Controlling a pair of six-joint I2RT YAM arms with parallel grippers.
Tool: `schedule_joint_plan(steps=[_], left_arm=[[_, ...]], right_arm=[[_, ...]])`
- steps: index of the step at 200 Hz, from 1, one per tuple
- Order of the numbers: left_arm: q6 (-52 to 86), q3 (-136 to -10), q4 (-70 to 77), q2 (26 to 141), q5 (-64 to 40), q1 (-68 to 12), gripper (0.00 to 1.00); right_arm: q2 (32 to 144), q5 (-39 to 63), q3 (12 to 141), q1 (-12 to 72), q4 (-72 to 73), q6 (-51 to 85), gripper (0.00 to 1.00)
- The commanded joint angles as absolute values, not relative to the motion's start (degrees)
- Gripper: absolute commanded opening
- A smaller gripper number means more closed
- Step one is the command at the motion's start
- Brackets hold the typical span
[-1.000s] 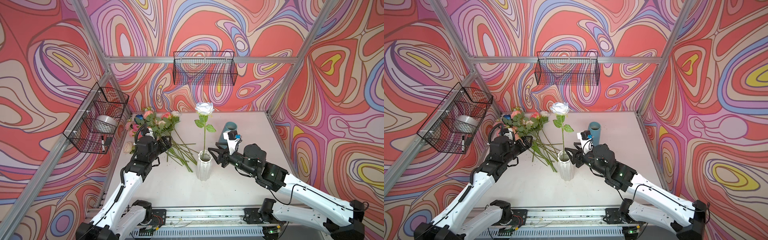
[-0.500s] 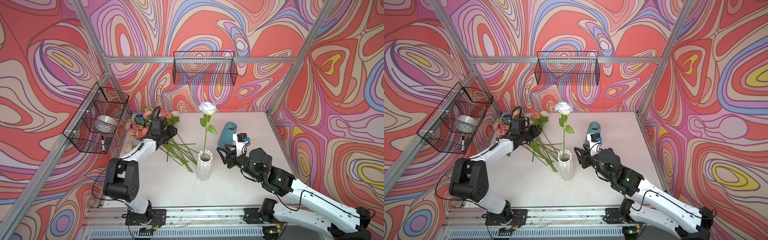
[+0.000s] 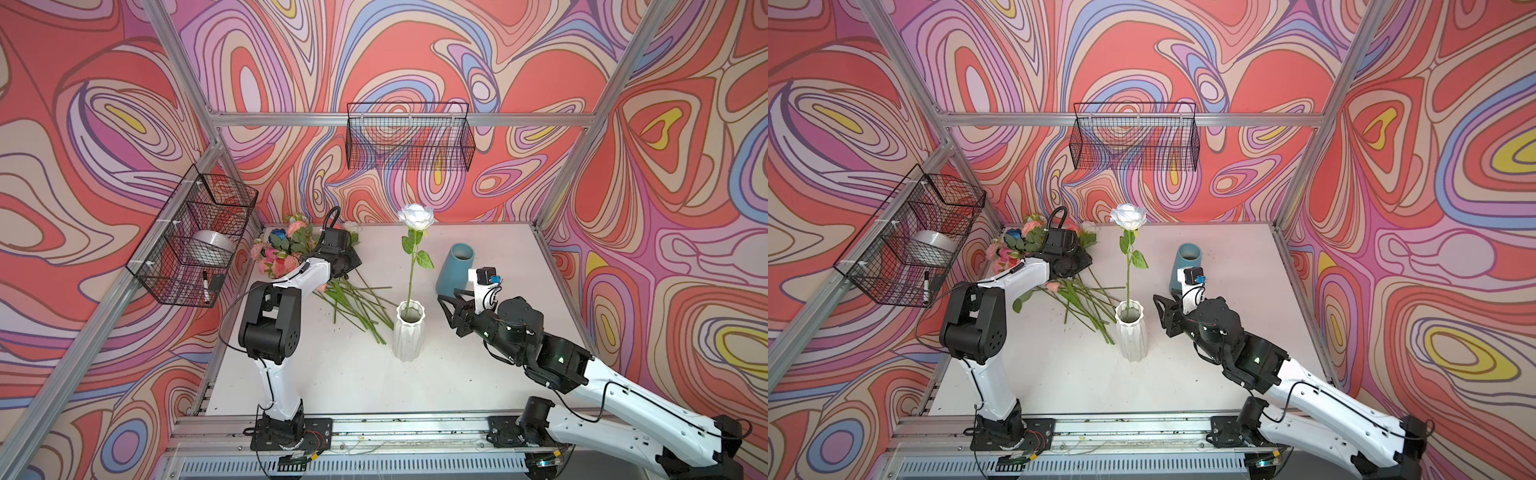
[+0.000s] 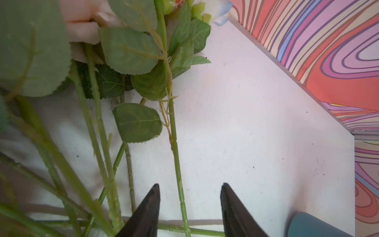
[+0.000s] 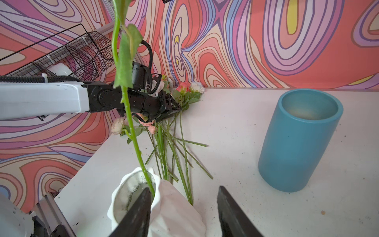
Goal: Arrange flowers in a vase
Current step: Pick up the flower from the flowers.
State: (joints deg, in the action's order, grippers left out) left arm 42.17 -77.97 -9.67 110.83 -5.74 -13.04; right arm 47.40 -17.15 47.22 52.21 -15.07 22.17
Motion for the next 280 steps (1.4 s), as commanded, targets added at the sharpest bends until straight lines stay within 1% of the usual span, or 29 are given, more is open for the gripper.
schedule_joint_plan(steps=[1, 22, 41, 61, 79, 126, 158, 218, 250, 280], left_arm=[[42.0, -79.4, -10.1, 113.5, -5.3, -13.4, 0.48], [42.8, -79.8, -8.3, 115.5, -6.9, -13.5, 0.46], [42.9, -80.8, -8.2, 117.3, -7.2, -13.7, 0.41], [42.8, -81.4, -8.3, 118.5, -7.0, -13.8, 0.31], [43.1, -80.9, -7.6, 118.2, -6.9, -13.7, 0.20], [45.1, -79.3, -2.7, 115.0, -8.4, -13.7, 0.00], [46.1, -78.3, 1.9, 111.7, -8.5, -13.7, 0.00], [42.9, -77.3, 9.9, 98.0, -6.6, -13.7, 0.00], [38.8, -77.3, 8.5, 88.8, -4.3, -13.7, 0.00], [33.7, -76.7, 3.3, 79.2, -2.2, -13.7, 0.00]], right_arm=[[47.3, -18.4, 47.5, 52.5, -16.3, 22.3, 0.53], [47.5, -18.7, 47.5, 52.5, -16.6, 22.5, 0.53], [47.5, -18.9, 47.5, 52.5, -16.8, 22.6, 0.53], [47.5, -19.2, 47.7, 52.5, -17.3, 22.7, 0.53], [47.3, -19.5, 47.7, 52.4, -17.6, 22.7, 0.53], [47.7, -19.6, 47.9, 52.5, -17.6, 23.0, 0.53], [47.6, -19.7, 48.2, 52.5, -17.7, 23.0, 0.53], [46.5, -20.2, 49.1, 52.4, -19.1, 23.0, 0.54], [45.6, -20.4, 49.6, 52.5, -19.4, 22.6, 0.55], [45.2, -20.3, 51.2, 52.4, -20.3, 21.7, 0.56]])
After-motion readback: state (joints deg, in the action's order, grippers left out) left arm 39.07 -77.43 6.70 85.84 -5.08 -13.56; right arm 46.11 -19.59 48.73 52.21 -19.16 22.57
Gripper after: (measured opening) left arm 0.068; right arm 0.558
